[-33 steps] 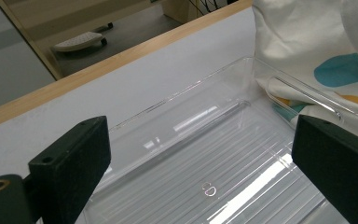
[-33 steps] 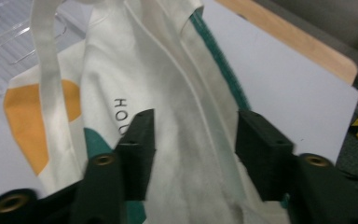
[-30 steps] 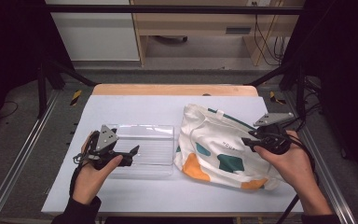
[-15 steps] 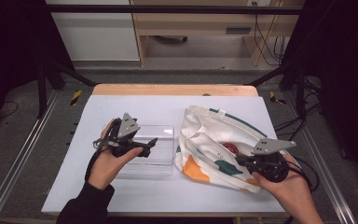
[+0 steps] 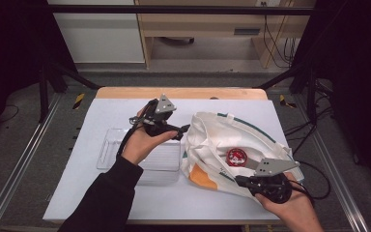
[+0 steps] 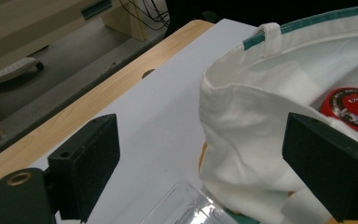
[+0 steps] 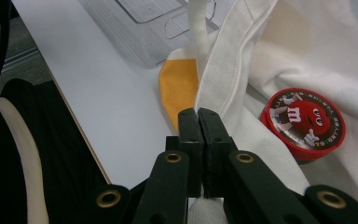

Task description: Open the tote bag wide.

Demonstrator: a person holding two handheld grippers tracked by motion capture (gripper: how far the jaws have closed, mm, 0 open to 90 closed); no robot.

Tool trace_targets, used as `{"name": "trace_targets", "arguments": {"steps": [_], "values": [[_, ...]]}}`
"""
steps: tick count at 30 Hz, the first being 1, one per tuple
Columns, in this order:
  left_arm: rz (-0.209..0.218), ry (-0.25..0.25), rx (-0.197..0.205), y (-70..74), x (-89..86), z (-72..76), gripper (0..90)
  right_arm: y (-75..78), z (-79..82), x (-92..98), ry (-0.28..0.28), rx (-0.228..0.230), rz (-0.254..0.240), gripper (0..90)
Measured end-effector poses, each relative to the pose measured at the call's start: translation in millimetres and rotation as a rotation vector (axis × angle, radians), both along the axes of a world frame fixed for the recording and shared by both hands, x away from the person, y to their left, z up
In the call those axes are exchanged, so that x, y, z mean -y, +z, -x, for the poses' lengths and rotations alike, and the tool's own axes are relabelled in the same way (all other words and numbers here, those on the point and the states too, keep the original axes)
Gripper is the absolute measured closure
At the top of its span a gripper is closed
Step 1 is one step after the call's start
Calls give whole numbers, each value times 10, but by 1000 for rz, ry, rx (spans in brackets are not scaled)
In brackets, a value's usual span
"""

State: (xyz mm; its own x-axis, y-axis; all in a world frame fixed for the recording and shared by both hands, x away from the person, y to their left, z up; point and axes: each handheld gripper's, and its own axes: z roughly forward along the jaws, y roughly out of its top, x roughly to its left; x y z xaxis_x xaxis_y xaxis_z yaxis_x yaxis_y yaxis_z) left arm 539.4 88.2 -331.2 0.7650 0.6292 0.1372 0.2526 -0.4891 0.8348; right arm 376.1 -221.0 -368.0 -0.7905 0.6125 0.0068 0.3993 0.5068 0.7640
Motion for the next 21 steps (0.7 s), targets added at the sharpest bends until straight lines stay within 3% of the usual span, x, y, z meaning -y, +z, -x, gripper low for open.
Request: {"name": "trace_targets", "arguments": {"steps": [11,16,21], "values": [[-73,-95,6,102,491,-155,184,-46,-3,-10,16,-5,-2,892],[-94,-121,-1,74,649,-287,229,-54,-3,-24,21,-7,6,891],[-142,-167,-10,22,763,-406,277,-60,6,-22,27,-16,7,891]]}}
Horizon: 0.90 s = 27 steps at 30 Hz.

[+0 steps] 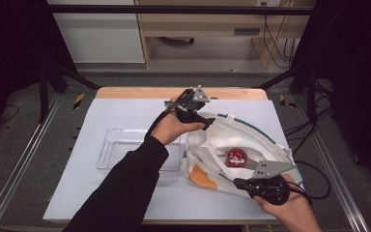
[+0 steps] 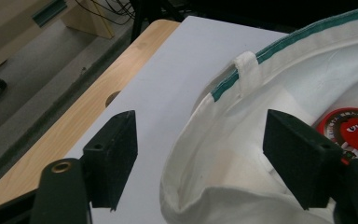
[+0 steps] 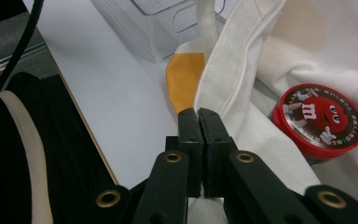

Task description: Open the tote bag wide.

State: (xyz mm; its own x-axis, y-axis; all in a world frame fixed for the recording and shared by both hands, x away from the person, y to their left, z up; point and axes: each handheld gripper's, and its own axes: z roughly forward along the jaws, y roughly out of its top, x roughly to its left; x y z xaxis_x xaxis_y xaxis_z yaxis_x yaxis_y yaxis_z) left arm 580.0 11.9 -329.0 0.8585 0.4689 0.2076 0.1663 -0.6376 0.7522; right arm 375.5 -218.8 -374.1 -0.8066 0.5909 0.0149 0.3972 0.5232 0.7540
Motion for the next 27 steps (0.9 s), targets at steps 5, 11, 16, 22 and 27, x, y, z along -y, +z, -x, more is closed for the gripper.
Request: {"name": "trace_targets", "arguments": {"steps": [5,11,16,22,27], "values": [[-31,-43,-8,-50,111,-110,328,-14,14,-19,6,-7,5,890],[-55,-75,-35,-125,181,-204,453,-23,34,-17,12,-6,-1,891],[-80,-109,-54,-156,231,-220,535,-20,38,-13,11,-7,-6,891],[-103,-100,-68,-161,277,-243,718,-6,40,-3,16,-4,-13,891],[-118,-84,-63,-133,270,-224,851,12,54,9,18,-1,-15,892]]}}
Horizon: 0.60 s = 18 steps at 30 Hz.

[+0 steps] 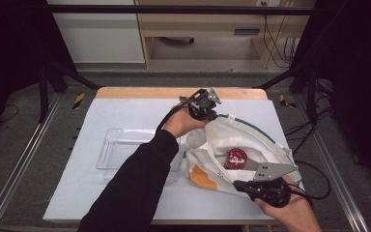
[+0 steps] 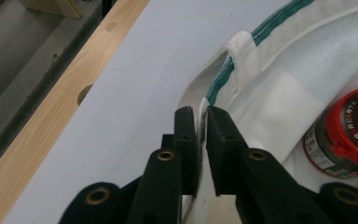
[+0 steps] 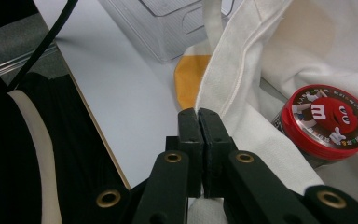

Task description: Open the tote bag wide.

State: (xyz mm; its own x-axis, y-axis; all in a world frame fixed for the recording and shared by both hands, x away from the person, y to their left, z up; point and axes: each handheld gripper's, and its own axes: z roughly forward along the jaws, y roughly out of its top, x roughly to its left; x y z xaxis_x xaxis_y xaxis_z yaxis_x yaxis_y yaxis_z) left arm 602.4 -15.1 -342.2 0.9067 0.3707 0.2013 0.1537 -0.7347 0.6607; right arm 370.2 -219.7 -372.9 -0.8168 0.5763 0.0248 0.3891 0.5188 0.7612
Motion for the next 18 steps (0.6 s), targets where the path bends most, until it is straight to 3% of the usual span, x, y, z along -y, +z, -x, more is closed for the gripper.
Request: {"name": "trace_targets", "arguments": {"steps": [8,18], "values": [[41,62,67,108,-144,87,884,26,16,76,-6,11,-22,892],[60,72,89,212,-251,183,887,116,-26,157,-51,41,-21,887]]}}
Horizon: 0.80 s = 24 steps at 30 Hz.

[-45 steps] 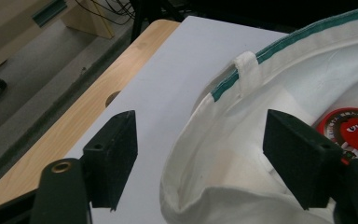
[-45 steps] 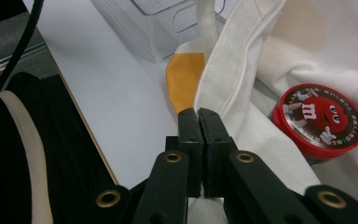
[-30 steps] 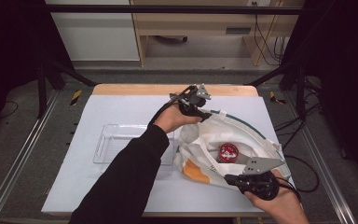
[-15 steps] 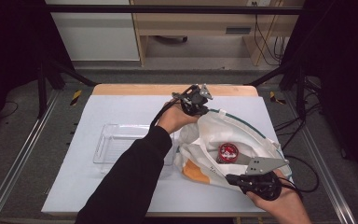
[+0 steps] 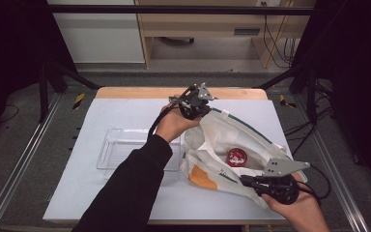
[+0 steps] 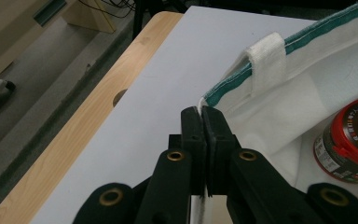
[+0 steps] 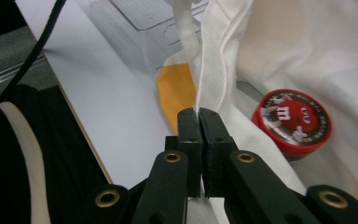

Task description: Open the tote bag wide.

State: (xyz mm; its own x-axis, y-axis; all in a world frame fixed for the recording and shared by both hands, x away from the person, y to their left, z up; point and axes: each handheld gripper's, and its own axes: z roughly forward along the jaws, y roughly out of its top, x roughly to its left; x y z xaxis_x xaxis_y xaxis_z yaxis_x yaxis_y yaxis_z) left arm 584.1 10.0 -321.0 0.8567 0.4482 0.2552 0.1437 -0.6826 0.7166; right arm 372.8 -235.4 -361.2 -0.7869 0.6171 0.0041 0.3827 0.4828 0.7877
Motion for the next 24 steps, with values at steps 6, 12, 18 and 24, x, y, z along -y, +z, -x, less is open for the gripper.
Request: {"name": "trace_targets", "arguments": {"steps": [6,12,18,24], "values": [[8,0,11,33,-40,54,887,94,-98,112,-56,18,11,888],[-6,7,9,40,-41,50,887,67,-102,71,-45,12,25,850],[-4,23,0,28,-64,14,887,6,-41,30,-44,3,47,664],[-2,41,-4,10,-79,-23,887,-2,27,-21,-35,5,66,538]]}}
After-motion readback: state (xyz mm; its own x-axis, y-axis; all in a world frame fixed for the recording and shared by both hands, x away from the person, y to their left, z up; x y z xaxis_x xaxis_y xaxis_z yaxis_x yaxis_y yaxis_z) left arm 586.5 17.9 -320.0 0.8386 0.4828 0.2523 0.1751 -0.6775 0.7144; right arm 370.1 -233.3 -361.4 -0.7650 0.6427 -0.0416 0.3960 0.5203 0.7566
